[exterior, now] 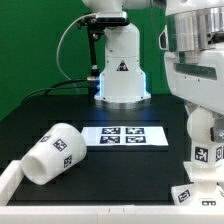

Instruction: Assemble lamp

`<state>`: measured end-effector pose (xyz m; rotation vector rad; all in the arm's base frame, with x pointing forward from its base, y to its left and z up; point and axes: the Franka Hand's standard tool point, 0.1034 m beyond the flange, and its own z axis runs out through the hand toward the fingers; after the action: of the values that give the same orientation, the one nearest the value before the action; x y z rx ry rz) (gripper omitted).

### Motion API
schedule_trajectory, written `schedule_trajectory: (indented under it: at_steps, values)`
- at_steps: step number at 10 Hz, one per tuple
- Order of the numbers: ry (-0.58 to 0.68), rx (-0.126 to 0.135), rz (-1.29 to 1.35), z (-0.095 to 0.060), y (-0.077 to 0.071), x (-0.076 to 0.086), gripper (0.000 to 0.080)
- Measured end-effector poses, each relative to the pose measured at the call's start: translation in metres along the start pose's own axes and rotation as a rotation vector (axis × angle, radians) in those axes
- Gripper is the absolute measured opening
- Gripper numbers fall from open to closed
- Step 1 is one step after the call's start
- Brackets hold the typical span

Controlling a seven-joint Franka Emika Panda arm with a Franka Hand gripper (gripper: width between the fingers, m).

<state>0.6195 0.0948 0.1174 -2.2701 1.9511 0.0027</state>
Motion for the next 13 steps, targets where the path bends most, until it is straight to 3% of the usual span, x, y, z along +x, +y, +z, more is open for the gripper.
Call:
schedule_trajectory:
  at_steps: [2,4,6,9,10,12,13]
  values:
    - [0.000,-0.001,-0.020,0.001,0.000,0.000,0.0676]
    - [-0.003,-0.001,-0.276,0.000,0.000,0.006,0.0695]
    - [-0.009,-0.003,-0.578,0.000,0.003,0.000,0.0698]
    - [-0.002,0.000,-0.740,0.002,0.007,0.000,0.0699]
    - [0.001,-0.007,-0.851,0.002,0.007,-0.001,0.0699]
    - [0.024,-0.055,-1.175,-0.004,0.003,-0.005,0.0699]
    - [0.036,-0.048,-1.299,-0.008,-0.001,-0.006,0.0699]
